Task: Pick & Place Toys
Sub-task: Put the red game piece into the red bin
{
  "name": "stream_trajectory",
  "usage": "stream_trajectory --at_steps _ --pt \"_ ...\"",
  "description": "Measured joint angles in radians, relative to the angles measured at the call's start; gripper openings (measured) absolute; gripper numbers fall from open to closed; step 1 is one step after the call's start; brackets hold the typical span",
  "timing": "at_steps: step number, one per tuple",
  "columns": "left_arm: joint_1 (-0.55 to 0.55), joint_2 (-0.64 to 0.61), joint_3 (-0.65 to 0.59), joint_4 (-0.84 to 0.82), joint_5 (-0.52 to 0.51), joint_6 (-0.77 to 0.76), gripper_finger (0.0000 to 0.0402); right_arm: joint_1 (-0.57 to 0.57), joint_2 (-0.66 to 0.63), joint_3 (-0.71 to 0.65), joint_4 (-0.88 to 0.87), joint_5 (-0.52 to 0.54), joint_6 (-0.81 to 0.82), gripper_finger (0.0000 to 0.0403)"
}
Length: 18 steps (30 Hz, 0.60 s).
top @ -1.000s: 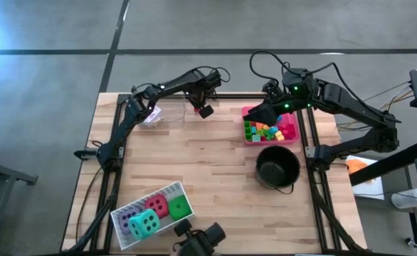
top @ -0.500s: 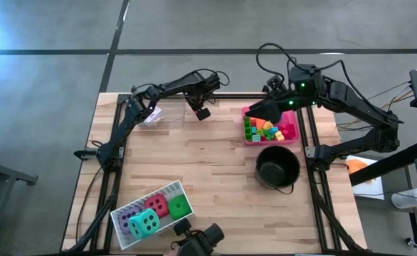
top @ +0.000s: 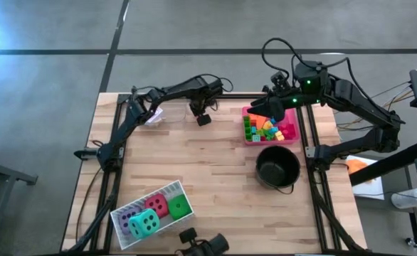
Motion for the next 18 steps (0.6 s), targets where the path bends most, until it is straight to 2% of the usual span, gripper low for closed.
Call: stream_trajectory --at_steps 12,18 --pt "-0.098 -0.014 0.028 -0.032 0.021 0.044 0.0 0.0 -0.009 0.0 -0.011 0.0 -0.003 0.0338" --pt "-0.09 -0.019 0.058 0.019 -0.046 0.02 0.0 0.0 -0.016 0.0 -0.013 0.0 -0.004 0.0338"
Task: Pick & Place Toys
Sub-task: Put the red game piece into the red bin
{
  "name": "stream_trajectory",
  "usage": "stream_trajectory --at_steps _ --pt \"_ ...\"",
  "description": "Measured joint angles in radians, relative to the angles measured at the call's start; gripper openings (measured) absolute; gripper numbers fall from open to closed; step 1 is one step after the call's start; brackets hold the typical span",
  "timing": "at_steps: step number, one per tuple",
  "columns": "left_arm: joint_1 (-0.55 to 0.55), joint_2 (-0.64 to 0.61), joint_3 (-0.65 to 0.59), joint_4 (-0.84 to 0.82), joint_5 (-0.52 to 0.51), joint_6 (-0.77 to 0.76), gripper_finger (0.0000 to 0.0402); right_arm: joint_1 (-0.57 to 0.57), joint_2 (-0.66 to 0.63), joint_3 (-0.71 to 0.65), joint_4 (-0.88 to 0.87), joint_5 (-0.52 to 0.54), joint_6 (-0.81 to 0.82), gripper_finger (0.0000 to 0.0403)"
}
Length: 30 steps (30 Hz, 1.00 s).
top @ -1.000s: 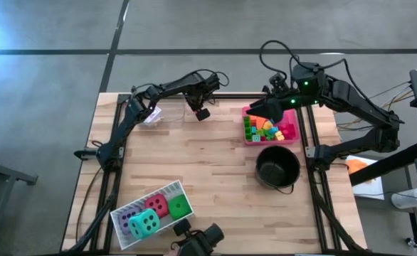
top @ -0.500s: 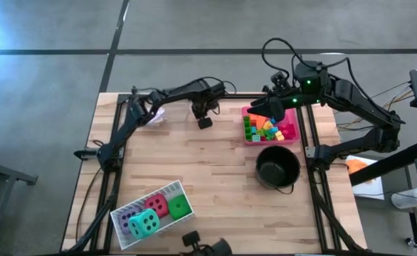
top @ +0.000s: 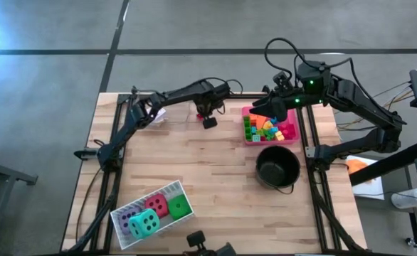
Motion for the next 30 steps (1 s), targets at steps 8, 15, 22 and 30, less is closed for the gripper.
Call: stream_trajectory --at_steps 8,15,22,30 --pt "0.011 0.004 -0.01 0.011 -0.048 -0.045 0.0 0.0 -0.002 0.0 0.0 0.0 0.008 0.0338" --pt "0.014 0.007 -0.086 -0.008 -0.009 -0.065 0.0 0.0 -0.003 0.007 0.0 0.0 0.011 0.0338" --pt "0.015 0.008 -0.096 0.025 -0.01 -0.061 0.0 0.0 -0.003 0.018 0.002 0.0 0.012 0.0338" --pt "-0.02 0.007 -0.092 0.018 0.065 0.018 0.0 0.0 -0.003 0.018 0.002 0.0 0.022 0.0338"
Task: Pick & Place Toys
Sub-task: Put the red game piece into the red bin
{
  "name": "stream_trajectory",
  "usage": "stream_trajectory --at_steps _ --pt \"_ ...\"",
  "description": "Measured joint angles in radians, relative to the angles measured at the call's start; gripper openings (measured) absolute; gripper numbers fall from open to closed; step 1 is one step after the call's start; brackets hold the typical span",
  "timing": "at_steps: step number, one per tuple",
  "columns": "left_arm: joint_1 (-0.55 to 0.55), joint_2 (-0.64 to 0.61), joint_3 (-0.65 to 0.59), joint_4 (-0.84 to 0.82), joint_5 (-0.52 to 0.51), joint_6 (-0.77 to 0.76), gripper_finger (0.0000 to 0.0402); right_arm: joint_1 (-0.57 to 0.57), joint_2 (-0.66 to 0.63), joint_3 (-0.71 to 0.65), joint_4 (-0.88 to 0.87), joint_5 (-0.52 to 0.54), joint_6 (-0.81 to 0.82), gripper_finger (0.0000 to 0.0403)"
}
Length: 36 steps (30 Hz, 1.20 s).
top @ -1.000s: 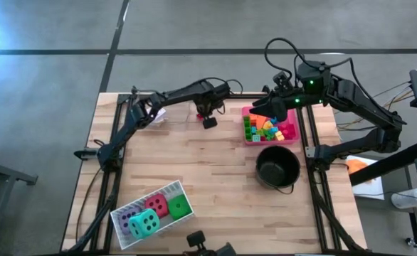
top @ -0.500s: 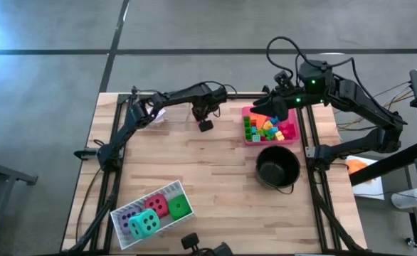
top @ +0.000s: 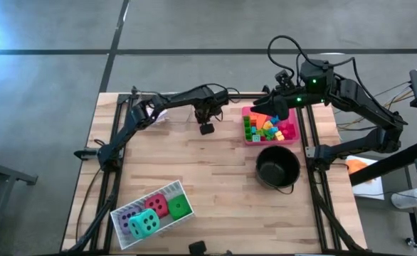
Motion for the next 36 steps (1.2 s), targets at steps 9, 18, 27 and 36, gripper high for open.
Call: stream_trajectory --at_steps 9,18,27,36 --pt "-0.025 -0.025 0.001 -0.011 0.005 -0.033 0.0 0.0 0.0 0.0 0.0 0.0 -0.003 0.0338" --pt "0.025 -0.107 0.001 -0.043 -0.081 -0.1 0.0 0.0 -0.002 0.0 -0.001 -0.001 -0.002 0.0338" --pt "0.107 -0.108 -0.016 -0.125 -0.166 -0.208 0.0 0.0 -0.002 0.0 -0.002 -0.005 -0.002 0.0338" --pt "0.14 -0.109 -0.014 -0.009 0.025 -0.375 0.0 0.0 -0.013 0.0 -0.005 -0.008 -0.006 0.0338"
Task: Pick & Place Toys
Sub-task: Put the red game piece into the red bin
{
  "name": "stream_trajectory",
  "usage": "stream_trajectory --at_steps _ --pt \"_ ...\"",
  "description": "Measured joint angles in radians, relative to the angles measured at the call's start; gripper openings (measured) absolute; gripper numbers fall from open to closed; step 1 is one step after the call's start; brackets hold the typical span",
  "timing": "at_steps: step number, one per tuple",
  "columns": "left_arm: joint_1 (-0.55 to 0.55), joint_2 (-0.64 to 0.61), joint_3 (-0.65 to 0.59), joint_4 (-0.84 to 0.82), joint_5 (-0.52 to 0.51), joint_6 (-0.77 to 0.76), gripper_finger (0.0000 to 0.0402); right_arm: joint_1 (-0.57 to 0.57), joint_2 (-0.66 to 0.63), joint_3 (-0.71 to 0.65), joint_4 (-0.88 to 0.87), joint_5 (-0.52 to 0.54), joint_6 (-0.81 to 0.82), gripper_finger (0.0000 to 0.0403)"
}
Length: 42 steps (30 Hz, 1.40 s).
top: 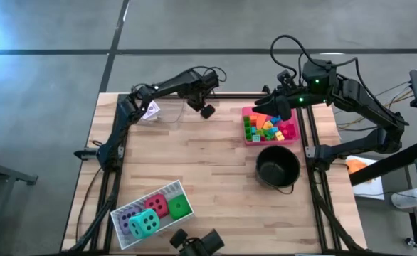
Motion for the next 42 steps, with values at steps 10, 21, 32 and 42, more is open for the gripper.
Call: stream_trajectory --at_steps 10,21,32,42 --pt "-0.008 0.039 -0.005 0.081 0.092 -0.144 0.0 0.0 0.0 0.0 0.002 0.0 0.0 0.0338" --pt "-0.008 0.048 -0.01 0.169 0.084 -0.151 0.0 0.0 0.0 0.0 0.002 0.0 0.005 0.0338" --pt "-0.013 0.051 -0.022 0.181 0.055 -0.108 0.0 0.0 0.0 0.0 0.009 0.001 0.015 0.0338" --pt "-0.052 0.053 0.003 0.184 -0.008 0.09 0.0 0.0 -0.001 0.0 0.009 0.001 0.015 0.0338"
